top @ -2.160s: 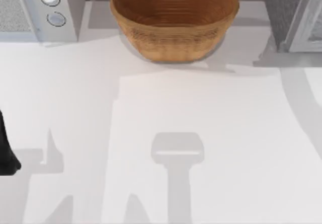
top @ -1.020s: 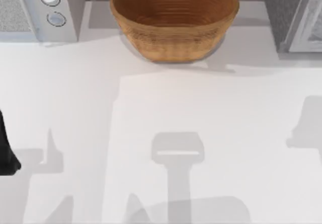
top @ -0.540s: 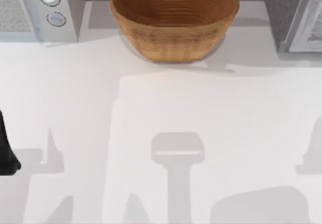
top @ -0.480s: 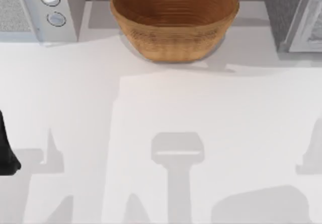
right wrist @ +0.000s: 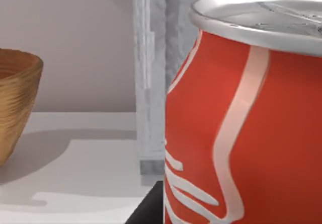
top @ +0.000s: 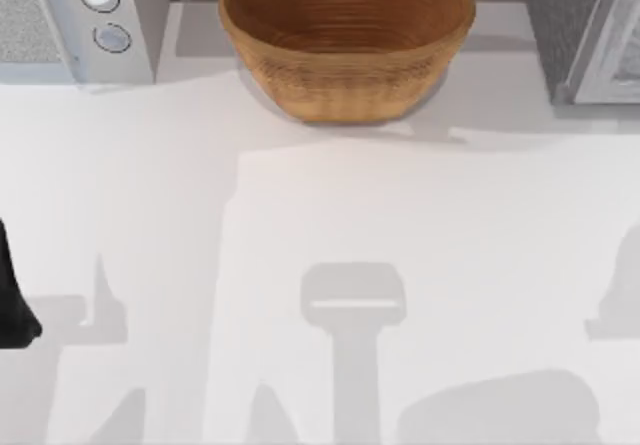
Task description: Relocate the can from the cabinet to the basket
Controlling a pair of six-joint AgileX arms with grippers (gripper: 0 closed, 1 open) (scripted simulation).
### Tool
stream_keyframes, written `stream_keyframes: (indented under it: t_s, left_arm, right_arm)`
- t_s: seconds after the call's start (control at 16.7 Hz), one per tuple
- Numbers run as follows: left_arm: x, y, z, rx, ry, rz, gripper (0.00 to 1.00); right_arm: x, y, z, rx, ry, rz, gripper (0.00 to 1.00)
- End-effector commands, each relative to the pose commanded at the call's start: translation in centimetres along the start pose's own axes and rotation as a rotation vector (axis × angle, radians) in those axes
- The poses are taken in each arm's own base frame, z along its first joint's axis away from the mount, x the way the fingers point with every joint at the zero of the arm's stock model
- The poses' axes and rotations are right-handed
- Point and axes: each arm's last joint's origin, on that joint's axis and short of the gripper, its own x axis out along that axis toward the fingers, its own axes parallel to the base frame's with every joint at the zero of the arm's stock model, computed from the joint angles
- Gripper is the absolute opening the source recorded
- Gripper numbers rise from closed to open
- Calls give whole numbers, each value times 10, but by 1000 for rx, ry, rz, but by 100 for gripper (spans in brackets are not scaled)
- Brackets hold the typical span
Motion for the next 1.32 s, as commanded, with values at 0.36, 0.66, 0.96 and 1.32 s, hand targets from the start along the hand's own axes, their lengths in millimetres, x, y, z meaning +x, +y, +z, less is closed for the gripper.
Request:
stream_keyframes:
  t_s: [0.36, 0.66, 0.96, 1.32]
  left_arm:
    - [0, 0, 0, 0, 0, 0, 100]
    - [0, 0, 0, 0, 0, 0, 100]
    - [0, 0, 0, 0, 0, 0, 100]
    - [0, 0, 0, 0, 0, 0, 100]
  right_arm:
    - [30, 15, 86, 1, -35, -4, 0]
    - [114, 59, 160, 10, -55, -6, 0]
    - [223, 148, 172, 27, -64, -6, 0]
    - [302, 261, 99, 16, -25, -1, 0]
